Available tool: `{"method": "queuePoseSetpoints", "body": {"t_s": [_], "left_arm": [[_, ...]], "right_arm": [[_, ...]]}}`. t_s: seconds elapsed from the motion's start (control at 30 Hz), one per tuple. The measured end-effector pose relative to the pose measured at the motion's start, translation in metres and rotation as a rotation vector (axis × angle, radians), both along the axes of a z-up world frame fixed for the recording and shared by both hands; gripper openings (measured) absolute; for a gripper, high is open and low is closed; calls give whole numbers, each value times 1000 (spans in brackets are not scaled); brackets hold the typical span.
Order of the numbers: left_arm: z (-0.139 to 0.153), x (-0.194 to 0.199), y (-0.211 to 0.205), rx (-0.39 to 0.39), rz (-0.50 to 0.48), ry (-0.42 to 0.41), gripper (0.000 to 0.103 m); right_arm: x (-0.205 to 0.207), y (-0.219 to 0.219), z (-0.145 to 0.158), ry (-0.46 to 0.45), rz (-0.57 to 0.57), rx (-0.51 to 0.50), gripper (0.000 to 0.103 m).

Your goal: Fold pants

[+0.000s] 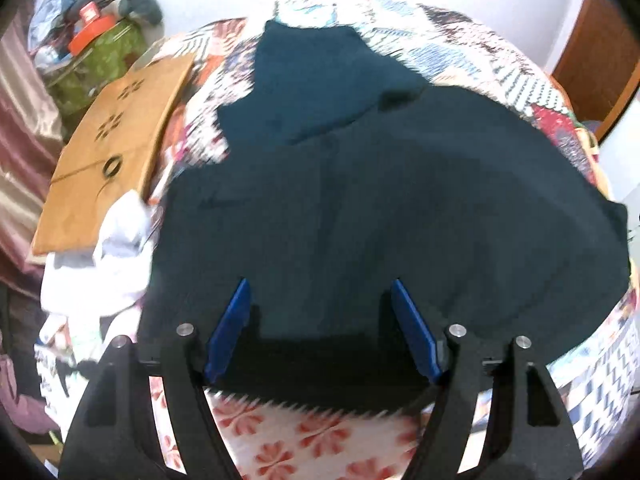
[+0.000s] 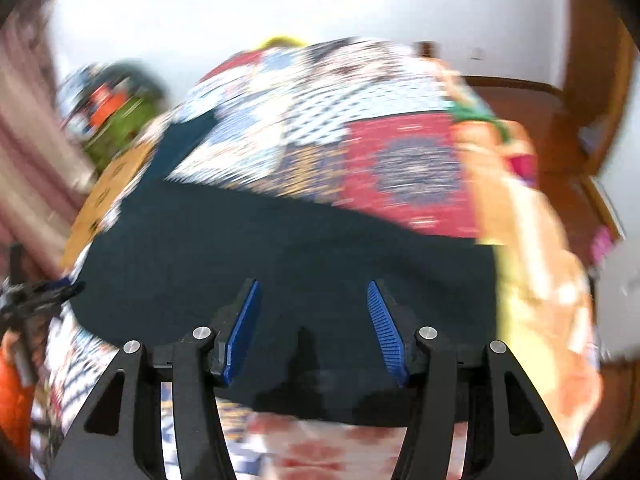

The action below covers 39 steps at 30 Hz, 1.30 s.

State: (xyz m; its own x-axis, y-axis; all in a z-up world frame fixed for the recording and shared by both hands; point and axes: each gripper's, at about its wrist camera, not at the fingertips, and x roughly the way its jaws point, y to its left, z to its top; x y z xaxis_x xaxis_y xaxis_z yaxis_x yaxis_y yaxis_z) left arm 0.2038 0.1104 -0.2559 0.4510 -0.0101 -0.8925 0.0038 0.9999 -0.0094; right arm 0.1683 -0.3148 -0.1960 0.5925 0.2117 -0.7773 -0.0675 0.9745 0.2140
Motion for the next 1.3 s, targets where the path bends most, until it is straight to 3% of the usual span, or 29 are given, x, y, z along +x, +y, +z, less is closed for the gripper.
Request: {"method": "queuePoseSetpoints", "body": {"t_s": [0.13, 0.23, 0.47, 0.57, 0.63, 0.73, 0.83, 0.93, 1.0, 1.17, 1.3], "left_arm": [[3, 24, -42, 30, -69, 5, 73], [7, 35, -70, 106, -94, -29, 73], [14, 58, -106, 5, -180, -13, 73], [12, 63, -119, -45, -207, 15, 73], [9, 66, -130, -113, -231, 47, 73], [8, 66, -155, -78, -279, 33, 73], [5, 65, -185, -9, -320, 21, 80], [3, 65, -211, 31, -371, 10, 84], [1, 66, -223, 56, -382, 1, 86], [-2, 70, -239, 33, -404, 14, 88], [-6, 64, -266, 54, -456, 12, 88]], "right_arm": [[-4, -59, 3, -26, -142, 28, 51], [0, -82, -5, -11, -192, 28, 51], [27, -100, -40, 52, -177, 65, 51], [36, -101, -56, 93, -151, 150, 45], [40, -102, -64, 113, -147, 198, 27], [41, -102, -67, 115, -139, 229, 13], [39, -100, -58, 64, -127, 186, 7], [25, -96, -33, -74, -133, 82, 6], [19, -97, -27, -95, -145, 53, 6], [14, -107, -43, 17, -251, -151, 14], [-6, -114, -38, 41, -233, -62, 17]]}}
